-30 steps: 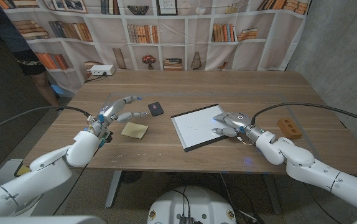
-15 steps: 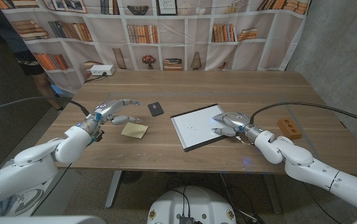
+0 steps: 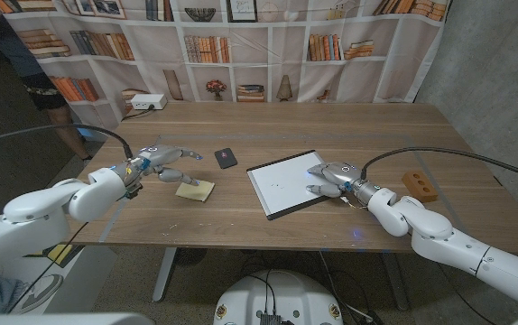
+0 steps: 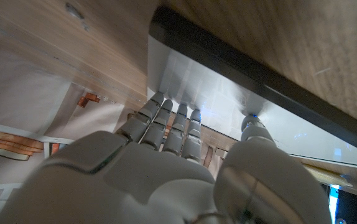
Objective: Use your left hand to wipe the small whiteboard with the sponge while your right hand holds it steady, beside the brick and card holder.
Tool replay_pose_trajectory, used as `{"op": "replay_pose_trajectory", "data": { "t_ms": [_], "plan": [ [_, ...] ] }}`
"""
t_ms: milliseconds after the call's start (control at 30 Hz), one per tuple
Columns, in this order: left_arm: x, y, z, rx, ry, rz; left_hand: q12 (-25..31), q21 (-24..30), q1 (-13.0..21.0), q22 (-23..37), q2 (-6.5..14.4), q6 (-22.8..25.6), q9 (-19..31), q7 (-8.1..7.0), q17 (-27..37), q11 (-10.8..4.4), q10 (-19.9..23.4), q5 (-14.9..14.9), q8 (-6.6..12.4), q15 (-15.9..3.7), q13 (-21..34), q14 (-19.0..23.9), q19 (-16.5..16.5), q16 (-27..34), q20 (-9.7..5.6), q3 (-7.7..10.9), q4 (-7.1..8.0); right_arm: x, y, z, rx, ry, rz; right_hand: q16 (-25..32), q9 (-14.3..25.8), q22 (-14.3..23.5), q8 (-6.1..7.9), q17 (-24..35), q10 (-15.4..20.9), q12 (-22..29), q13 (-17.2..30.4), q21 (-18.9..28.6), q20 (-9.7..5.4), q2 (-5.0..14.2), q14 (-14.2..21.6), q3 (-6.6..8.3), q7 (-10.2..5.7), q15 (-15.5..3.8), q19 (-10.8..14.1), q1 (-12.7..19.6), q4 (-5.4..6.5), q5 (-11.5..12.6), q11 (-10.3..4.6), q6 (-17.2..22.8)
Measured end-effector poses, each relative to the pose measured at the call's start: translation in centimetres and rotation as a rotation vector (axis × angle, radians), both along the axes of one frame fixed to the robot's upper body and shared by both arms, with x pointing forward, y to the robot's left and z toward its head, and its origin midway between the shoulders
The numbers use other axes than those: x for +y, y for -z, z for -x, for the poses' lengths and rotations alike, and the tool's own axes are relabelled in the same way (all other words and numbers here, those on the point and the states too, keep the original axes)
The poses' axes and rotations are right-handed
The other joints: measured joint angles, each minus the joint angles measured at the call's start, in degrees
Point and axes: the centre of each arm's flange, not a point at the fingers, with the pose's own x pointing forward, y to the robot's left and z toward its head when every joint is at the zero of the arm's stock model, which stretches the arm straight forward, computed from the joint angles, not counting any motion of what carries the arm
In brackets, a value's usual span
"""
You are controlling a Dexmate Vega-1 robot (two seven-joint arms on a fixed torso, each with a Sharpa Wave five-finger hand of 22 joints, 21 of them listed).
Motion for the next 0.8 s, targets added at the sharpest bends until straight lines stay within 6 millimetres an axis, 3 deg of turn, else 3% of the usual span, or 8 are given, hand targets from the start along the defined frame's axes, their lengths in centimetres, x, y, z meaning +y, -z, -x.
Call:
{"op": "replay_pose_trajectory", "data": {
  "t_ms": [233, 467, 633, 800],
  "plan": [
    [-0.5, -0.3, -0.2, 0.033, -0.027, -0.109, -0.71, -0.22, 0.73, 0.00, -0.67, -1.81, 0.00, -0.36, 0.00, -0.17, -1.06, 0.55, -1.09, -0.22, 0.28, -0.22, 0.00, -0.56, 0.00, -0.15, -0.15, 0.0, 0.0, -0.1, 0.002, -0.002, 0.001, 0.00, 0.04, 0.02, 0.00, 0.00, 0.21, -0.06, 0.01, -0.01, 0.00, 0.00, 0.00, 0.00, 0.00, 0.00, 0.00, 0.00, 0.00, 0.00, -0.21, 0.00],
    [-0.8, -0.4, -0.3, 0.051, -0.047, -0.178, -1.17, -0.43, 3.14, 0.01, 0.38, -2.97, 0.00, -0.31, 0.16, -0.13, -2.62, 1.15, -1.31, 0.08, 0.28, -0.53, 0.04, -0.56, 0.05, 0.52, -0.83, -0.1, 0.0, -0.1, 0.006, -0.005, 0.000, 0.00, 0.03, 0.04, -0.05, 0.00, 0.45, -0.14, 0.01, -0.03, 0.00, 0.00, 0.00, -0.01, 0.31, 0.00, 0.00, 0.00, 0.01, -0.01, 0.01, 0.31],
    [-1.0, -0.1, -0.8, 0.086, -0.049, -0.210, -1.17, 0.29, 4.59, -0.20, 0.91, -3.28, 0.00, 0.00, 0.16, -0.12, -2.78, 1.36, -1.75, 0.08, 0.28, -0.53, 3.47, -0.56, 0.02, 0.89, -1.20, -0.3, 0.0, -0.2, 0.006, -0.005, -0.001, 0.00, 0.03, 0.03, -0.05, 0.00, 0.48, -0.19, 0.03, -0.04, 0.00, 0.00, 0.33, -0.08, 0.31, 0.08, 0.00, 0.00, 0.09, -0.03, -0.02, 0.30],
    [-1.3, 0.6, -1.5, 0.117, -0.038, -0.220, -1.17, 0.29, 5.10, -0.27, 0.83, -3.28, 0.28, 0.00, 0.16, 0.18, -3.08, 1.36, -1.75, 0.08, 0.28, -0.52, 3.48, -0.77, 0.00, 1.13, -1.44, -0.4, -0.1, -0.3, 0.006, -0.007, -0.004, 0.00, 0.03, 0.03, -0.05, -0.01, 0.48, 0.14, 0.04, -0.04, 0.00, 0.00, 0.51, 0.07, 0.31, -0.10, 0.00, 0.00, 0.25, -0.08, -0.02, 0.30]
  ]
}}
